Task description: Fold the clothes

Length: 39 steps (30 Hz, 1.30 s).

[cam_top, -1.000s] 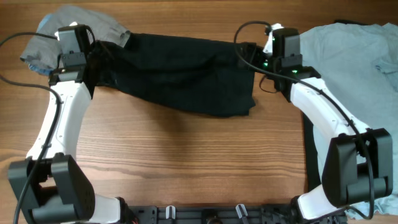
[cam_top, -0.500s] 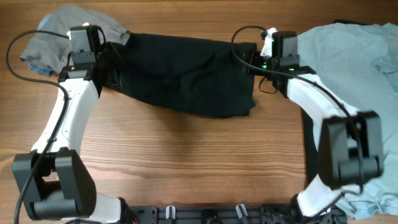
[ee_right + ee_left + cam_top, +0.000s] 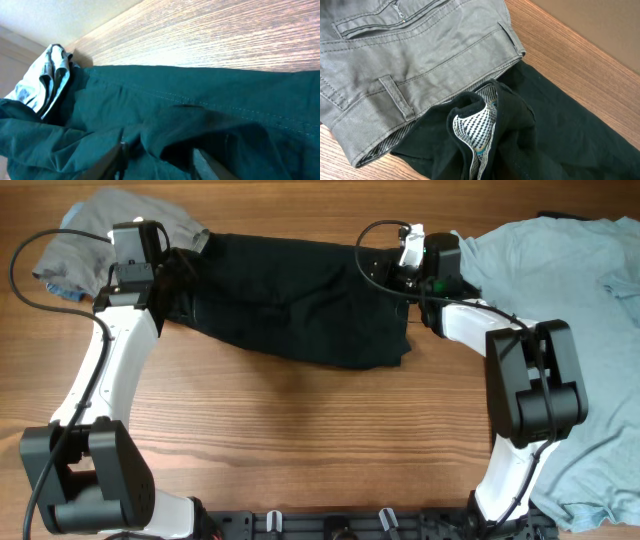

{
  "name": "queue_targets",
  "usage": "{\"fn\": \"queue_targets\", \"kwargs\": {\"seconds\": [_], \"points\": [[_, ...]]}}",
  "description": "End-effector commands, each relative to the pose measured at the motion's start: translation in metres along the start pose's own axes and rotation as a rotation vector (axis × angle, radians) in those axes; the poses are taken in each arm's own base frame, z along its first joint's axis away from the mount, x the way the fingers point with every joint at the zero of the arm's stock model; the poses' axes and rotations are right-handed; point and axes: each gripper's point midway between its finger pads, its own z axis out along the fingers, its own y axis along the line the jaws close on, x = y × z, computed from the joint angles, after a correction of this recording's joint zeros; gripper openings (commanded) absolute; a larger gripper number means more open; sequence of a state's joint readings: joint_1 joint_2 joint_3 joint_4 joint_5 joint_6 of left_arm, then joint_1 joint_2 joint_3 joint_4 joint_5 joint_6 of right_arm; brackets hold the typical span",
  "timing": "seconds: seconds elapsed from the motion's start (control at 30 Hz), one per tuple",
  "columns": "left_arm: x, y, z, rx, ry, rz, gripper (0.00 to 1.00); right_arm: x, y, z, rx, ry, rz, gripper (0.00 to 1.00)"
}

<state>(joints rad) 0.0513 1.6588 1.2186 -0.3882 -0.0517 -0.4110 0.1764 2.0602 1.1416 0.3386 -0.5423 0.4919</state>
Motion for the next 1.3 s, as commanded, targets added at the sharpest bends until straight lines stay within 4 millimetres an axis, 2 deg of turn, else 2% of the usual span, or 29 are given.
{"fn": "queue_targets", "kwargs": {"seconds": [0.0, 0.03, 0.2, 0.33, 0.47, 0.63, 0.83, 0.9, 0.93, 0.97, 1.0, 1.03, 1.07, 1.13, 1.23, 1.27], "points": [[-0.002, -0.004, 0.001, 0.011, -0.002, -0.014, 0.1, 0.003, 0.001, 0.006, -0.006, 0.008, 0.033, 0.1], [-0.002, -0.004, 0.001, 0.011, -0.002, -0.014, 0.1, 0.002, 0.001, 0.006, -0.009, 0.007, 0.033, 0.04], [-0.003, -0.005, 0.001, 0.013, -0.007, -0.014, 0.1, -0.015, -0.003, -0.008, -0.047, -0.018, 0.063, 0.04], [-0.015, -0.01, 0.001, 0.036, -0.051, -0.017, 0.08, -0.049, -0.012, -0.043, -0.012, -0.081, 0.085, 0.04], [-0.029, -0.018, 0.0, 0.067, -0.109, -0.02, 0.08, -0.06, -0.017, -0.071, 0.018, -0.084, 0.121, 0.04], [-0.041, -0.025, 0.005, 0.1, -0.163, -0.024, 0.09, -0.061, -0.022, -0.075, 0.029, -0.084, 0.13, 0.04], [-0.034, -0.041, 0.03, 0.187, -0.137, -0.028, 0.13, -0.064, -0.031, -0.075, 0.081, -0.106, 0.132, 0.04], [-0.029, -0.039, 0.046, 0.184, -0.127, -0.044, 0.2, -0.063, -0.032, -0.075, 0.083, -0.103, 0.134, 0.04], [-0.025, -0.039, 0.053, 0.189, -0.118, -0.043, 0.33, -0.062, -0.033, -0.075, 0.09, -0.103, 0.136, 0.04], [-0.022, -0.039, 0.058, 0.192, -0.11, -0.042, 0.56, -0.062, -0.035, -0.075, 0.101, -0.103, 0.137, 0.09], [-0.018, -0.039, 0.064, 0.192, -0.096, -0.042, 0.66, -0.061, -0.038, -0.076, 0.118, -0.105, 0.142, 0.46], [-0.013, -0.037, 0.069, 0.186, -0.084, -0.042, 0.77, -0.06, -0.042, -0.076, 0.135, -0.102, 0.143, 0.59], [-0.01, -0.034, 0.072, 0.177, -0.072, -0.041, 0.86, -0.057, -0.044, -0.077, 0.142, -0.091, 0.142, 0.59], [-0.005, -0.027, 0.072, 0.154, -0.046, -0.006, 0.89, -0.046, -0.054, -0.081, 0.173, -0.048, 0.181, 0.58], [-0.007, -0.009, 0.061, 0.109, -0.011, 0.027, 0.96, -0.005, -0.071, -0.089, 0.245, 0.108, 0.196, 0.59], [-0.009, -0.004, 0.056, 0.099, 0.0, 0.033, 0.98, 0.009, -0.073, -0.092, 0.26, 0.162, 0.196, 0.64]]}}
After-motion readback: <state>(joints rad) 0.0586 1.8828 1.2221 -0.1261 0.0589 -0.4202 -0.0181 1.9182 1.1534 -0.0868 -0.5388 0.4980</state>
